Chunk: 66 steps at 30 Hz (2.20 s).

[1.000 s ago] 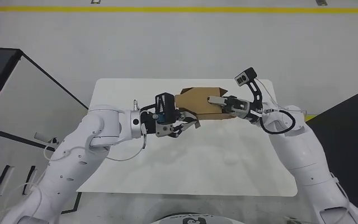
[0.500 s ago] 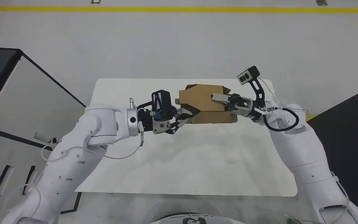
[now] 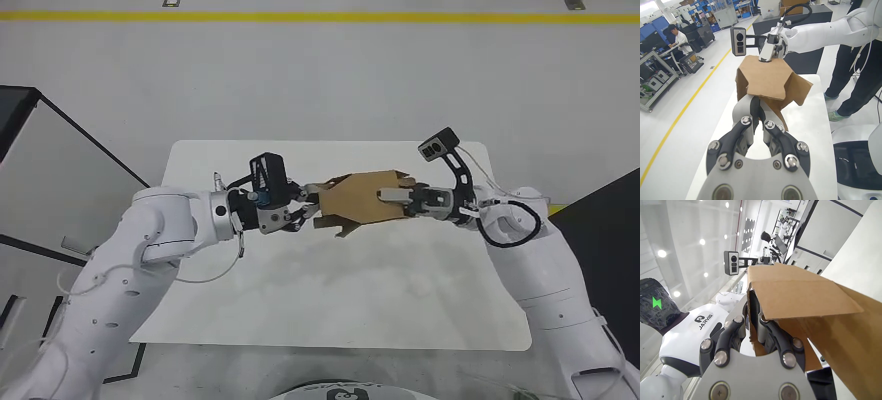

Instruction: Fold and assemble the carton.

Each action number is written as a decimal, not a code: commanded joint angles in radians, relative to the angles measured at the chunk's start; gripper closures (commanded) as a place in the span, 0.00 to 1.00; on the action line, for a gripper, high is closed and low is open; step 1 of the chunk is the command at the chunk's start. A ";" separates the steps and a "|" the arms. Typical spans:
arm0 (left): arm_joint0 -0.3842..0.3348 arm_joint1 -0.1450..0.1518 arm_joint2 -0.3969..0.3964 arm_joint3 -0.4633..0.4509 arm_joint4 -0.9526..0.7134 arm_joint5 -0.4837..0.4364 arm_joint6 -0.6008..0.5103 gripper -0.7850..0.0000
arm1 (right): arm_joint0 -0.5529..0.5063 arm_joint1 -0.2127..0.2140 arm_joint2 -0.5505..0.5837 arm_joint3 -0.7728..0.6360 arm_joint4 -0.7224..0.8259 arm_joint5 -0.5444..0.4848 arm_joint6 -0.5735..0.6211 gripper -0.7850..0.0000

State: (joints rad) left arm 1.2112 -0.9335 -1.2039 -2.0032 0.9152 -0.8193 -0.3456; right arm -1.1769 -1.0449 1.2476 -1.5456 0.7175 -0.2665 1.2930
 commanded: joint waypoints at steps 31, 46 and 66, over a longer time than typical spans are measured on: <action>0.040 0.010 -0.032 -0.045 0.050 0.005 -0.058 1.00 | -0.024 0.020 0.009 -0.060 -0.164 0.014 0.061 1.00; 0.031 0.009 -0.023 -0.024 0.020 -0.026 -0.024 1.00 | -0.017 0.025 -0.006 -0.060 -0.119 0.006 0.156 1.00; 0.004 0.006 0.005 -0.002 0.006 -0.033 -0.028 1.00 | -0.008 0.029 -0.022 -0.047 -0.114 0.000 0.156 1.00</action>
State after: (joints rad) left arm 1.2157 -0.9276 -1.2008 -2.0052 0.9213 -0.8511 -0.3733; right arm -1.1854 -1.0166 1.2266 -1.5925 0.6033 -0.2667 1.4466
